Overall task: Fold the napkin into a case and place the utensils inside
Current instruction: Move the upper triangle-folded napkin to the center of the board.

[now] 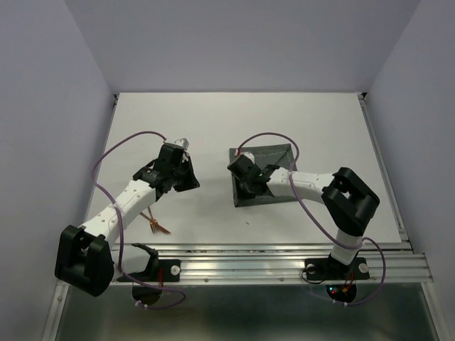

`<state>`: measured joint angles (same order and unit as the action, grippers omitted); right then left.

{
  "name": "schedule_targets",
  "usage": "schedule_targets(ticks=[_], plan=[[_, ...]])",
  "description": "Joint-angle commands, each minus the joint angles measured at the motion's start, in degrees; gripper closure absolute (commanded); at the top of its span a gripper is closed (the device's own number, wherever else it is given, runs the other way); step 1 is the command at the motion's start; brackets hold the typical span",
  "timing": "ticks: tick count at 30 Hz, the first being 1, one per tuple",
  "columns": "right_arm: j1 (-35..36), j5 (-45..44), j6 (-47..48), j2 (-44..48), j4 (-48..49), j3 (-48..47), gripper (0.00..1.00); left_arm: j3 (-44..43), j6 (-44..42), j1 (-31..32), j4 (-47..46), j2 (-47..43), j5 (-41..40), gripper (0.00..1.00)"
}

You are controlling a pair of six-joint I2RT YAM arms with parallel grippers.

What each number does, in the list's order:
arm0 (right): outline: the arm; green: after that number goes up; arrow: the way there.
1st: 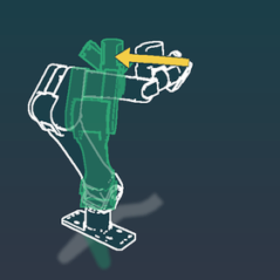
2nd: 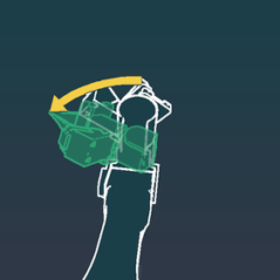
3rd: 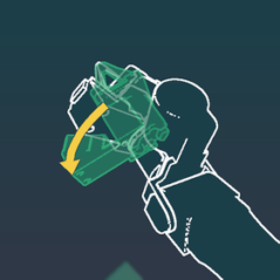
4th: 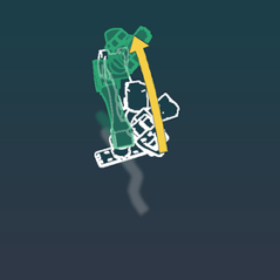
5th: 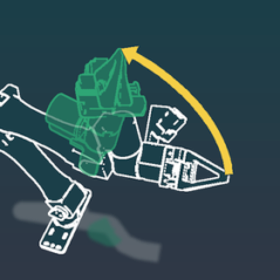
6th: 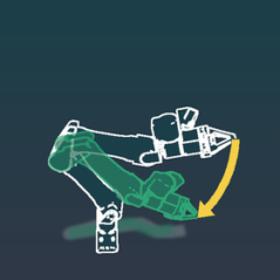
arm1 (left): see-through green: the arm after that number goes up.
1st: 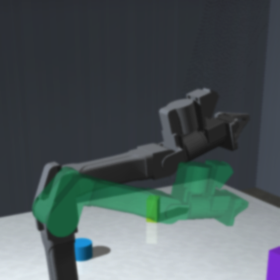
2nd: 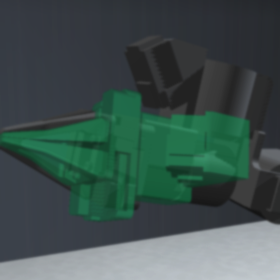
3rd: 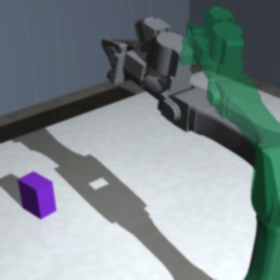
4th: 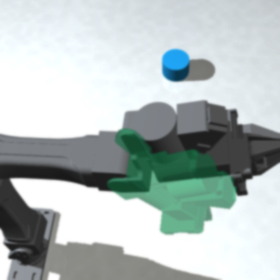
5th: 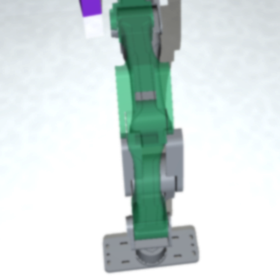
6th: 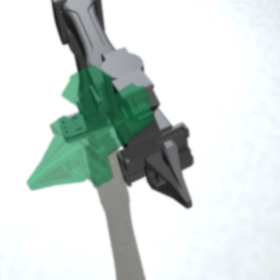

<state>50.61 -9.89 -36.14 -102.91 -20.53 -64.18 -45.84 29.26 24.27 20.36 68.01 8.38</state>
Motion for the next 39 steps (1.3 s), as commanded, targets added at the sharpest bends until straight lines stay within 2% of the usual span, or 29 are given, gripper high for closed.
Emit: schedule_targets(ticks=[1,4,14,22,27,31,34,39], plan=[[0.45,-8.56,2.91,2.9,-2.4,-4.98,0.83,0.49,0.19,-0.28,-0.76,-2.7,-0.47,1.0],[-0.25,-11.46,4.06,0.44,-3.37,-7.88,0.82,0.32,0.28,-0.37,-0.24,-3.32,-1.0,1.0],[-9.47,-12.08,4.94,-11.16,-3.28,-20.71,0.82,1.11,0.1,-0.89,1.79,-6.48,-1.7,1.0],[-10.62,-9.02,7.75,-20.12,-3.8,-30.55,0.83,1.63,1.77,-1.07,2.84,-9.91,-2.49,1.0],[-10.1,-4.26,7.93,-21.45,-2.59,-28.29,0.84,2.08,3.0,-1.24,2.75,-11.76,-2.58,0.91],[-9.04,-1.46,8.45,-19.96,-1.53,-24.59,0.85,1.64,3.18,-1.42,2.85,-11.5,-2.93,0.89],[-6.93,1.27,10.03,-17.85,-0.12,-21.43,0.85,1.99,3.53,-1.42,1.44,-10.71,-1.88,0.84],[-4.12,1.46,11.71,-11.98,0.67,-16.68,0.85,3.65,5.72,-1.42,-1.81,-8.07,1.02,0.84]])
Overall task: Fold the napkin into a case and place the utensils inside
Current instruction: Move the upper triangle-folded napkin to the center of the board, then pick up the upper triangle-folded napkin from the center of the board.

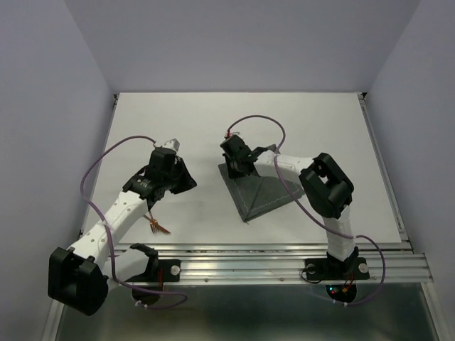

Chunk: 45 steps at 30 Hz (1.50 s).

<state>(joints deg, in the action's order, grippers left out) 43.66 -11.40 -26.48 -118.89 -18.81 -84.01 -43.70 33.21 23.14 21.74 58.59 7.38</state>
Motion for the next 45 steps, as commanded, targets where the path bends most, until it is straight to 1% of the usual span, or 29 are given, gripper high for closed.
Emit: schedule_targets(ticks=[1,3,6,8,11,13,14,15,16,20,27,39,45], plan=[[2.83,2.26,1.96,5.15,-1.14,4.37,0.85,2.12,2.03,-0.37,-4.32,1.61,2.46,0.84],[2.83,1.21,1.7,8.65,-1.14,5.69,0.84,2.74,2.47,-0.28,-5.12,2.41,2.82,0.83],[2.83,-0.2,1.43,12.44,-1.06,8.33,0.82,3.45,3.44,-0.28,-6.7,3.64,3.61,0.74],[2.83,0.23,1.34,15.96,-1.05,9.82,0.78,4.06,4.23,-0.28,-8.55,4.6,5.01,0.7],[3.89,0.06,1.52,20.0,-1.67,14.55,0.71,5.12,5.72,-0.28,-10.39,5.92,5.81,0.69],[5.9,-0.99,1.69,21.59,-2.55,16.41,0.66,5.82,6.42,-0.28,-11.8,6.27,6.16,0.69],[6.52,-1.17,2.13,23.08,-2.72,18.51,0.63,6.0,6.78,-0.28,-12.24,6.71,6.51,0.65],[7.31,-1.34,2.48,23.79,-2.9,18.53,0.61,6.08,7.04,-0.28,-12.42,6.98,6.6,0.64],[8.8,-1.69,3.01,24.58,-2.99,20.62,0.56,6.09,7.13,-0.28,-12.68,7.59,6.6,0.64],[12.32,-4.15,3.45,27.21,-4.3,24.84,0.48,5.91,7.65,-0.28,-13.38,8.91,6.51,0.64],[14.17,-6.18,4.51,27.05,-4.83,25.91,0.46,5.38,7.92,-0.28,-14.0,10.93,6.51,0.64],[17.68,-6.88,3.28,24.24,-4.66,25.74,0.5,4.77,7.83,-0.28,-14.44,12.6,6.77,0.64],[18.3,-7.41,3.1,22.13,-3.61,26.35,0.5,4.33,8.01,-0.28,-14.79,12.69,7.04,0.64]])
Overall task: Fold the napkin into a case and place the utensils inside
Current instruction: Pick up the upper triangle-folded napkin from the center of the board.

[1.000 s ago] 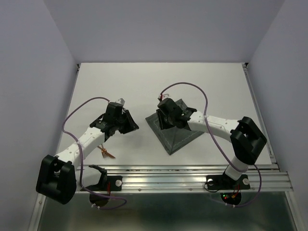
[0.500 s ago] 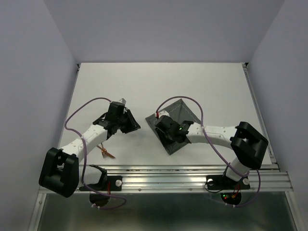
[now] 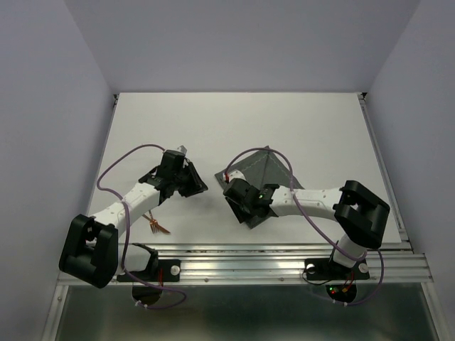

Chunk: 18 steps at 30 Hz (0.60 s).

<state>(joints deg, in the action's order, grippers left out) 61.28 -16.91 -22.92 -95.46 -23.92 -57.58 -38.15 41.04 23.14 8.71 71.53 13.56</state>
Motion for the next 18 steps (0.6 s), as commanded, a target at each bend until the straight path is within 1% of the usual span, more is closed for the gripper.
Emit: schedule_targets(ticks=[1,2,4,5,6,7,8,9,10,13,16,18], plan=[[0.69,-2.16,-0.46,-2.26,1.86,0.01,0.51,-1.4,0.1,-0.28,-1.77,-0.25,0.94,0.64],[0.69,-2.69,-0.46,-2.88,2.04,0.1,0.51,-1.4,0.1,-0.28,-1.85,-0.16,1.11,0.64],[0.69,-3.3,-0.55,-3.76,2.56,0.28,0.55,-1.4,0.1,-0.28,-2.12,-0.07,1.55,0.48],[0.69,-3.4,-0.64,-4.46,2.74,0.1,0.6,-1.31,0.1,-0.28,-2.64,0.02,2.25,0.42],[0.69,-3.57,-0.72,-4.56,2.83,0.19,0.64,-1.14,0.18,-0.28,-2.91,0.1,2.69,0.34],[0.69,-3.75,-0.9,-4.47,3.0,0.19,0.67,-0.79,0.36,-0.28,-3.26,0.1,3.13,0.31],[0.69,-3.83,-1.08,-3.95,3.09,0.19,0.75,-0.52,0.71,-0.28,-4.13,0.28,4.01,0.3],[0.69,-4.01,-1.08,-3.6,3.09,0.19,0.79,-0.26,0.97,-0.28,-4.57,0.37,4.45,0.26],[0.69,-4.45,-1.34,-3.16,3.18,0.28,0.85,0.27,1.32,-0.28,-5.88,0.54,5.67,0.23],[0.69,-4.98,-1.25,-1.49,3.18,0.19,0.93,1.58,2.9,-0.28,-8.61,1.42,8.49,0.19],[0.69,-5.24,-0.99,0.45,3.53,0.19,0.96,2.73,4.66,-0.28,-12.82,2.56,10.25,0.18],[0.69,-5.24,-0.64,1.32,3.71,0.1,0.96,3.17,5.45,-0.2,-14.33,3.62,11.57,0.17]])
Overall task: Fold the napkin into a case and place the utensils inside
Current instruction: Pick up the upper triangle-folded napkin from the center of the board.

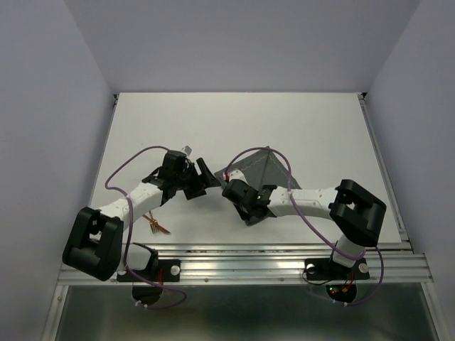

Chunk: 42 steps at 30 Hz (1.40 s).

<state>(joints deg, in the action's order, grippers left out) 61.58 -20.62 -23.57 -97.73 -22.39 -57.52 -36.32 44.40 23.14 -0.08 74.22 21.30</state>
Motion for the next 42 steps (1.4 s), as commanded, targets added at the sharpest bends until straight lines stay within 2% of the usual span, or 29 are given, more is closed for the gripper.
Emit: schedule_targets(ticks=[1,13,18,27,29,32,35,39,42], plan=[[0.38,-1.44,0.11,4.21,2.35,-0.05,0.97,1.68,2.79,-0.2,-7.03,1.37,4.27,0.16],[0.38,-0.21,1.07,6.77,2.71,-0.58,0.98,1.78,6.22,1.12,-18.28,11.12,4.1,0.16],[0.38,0.14,1.07,7.03,2.53,-0.4,0.97,1.25,7.71,1.12,-21.89,15.95,4.28,0.18],[0.38,1.28,1.16,7.38,2.44,0.04,0.97,-1.91,9.21,1.56,-25.24,22.37,3.4,0.35],[0.38,1.55,1.33,7.38,2.44,0.12,0.96,-2.79,9.12,1.91,-25.32,23.08,3.31,0.4],[0.38,2.69,1.6,7.12,2.35,0.39,0.96,-3.32,9.21,2.09,-25.32,23.87,2.78,0.57],[0.38,2.87,1.6,6.86,2.35,0.65,0.95,-3.5,9.12,2.09,-25.32,24.13,2.78,0.69],[0.38,3.04,1.42,6.68,2.44,1.09,0.91,-3.24,9.21,2.18,-25.15,23.87,2.78,1.0],[0.38,3.04,1.16,6.77,2.09,0.83,0.64,-2.62,9.65,2.18,-24.27,22.82,1.99,1.0]])
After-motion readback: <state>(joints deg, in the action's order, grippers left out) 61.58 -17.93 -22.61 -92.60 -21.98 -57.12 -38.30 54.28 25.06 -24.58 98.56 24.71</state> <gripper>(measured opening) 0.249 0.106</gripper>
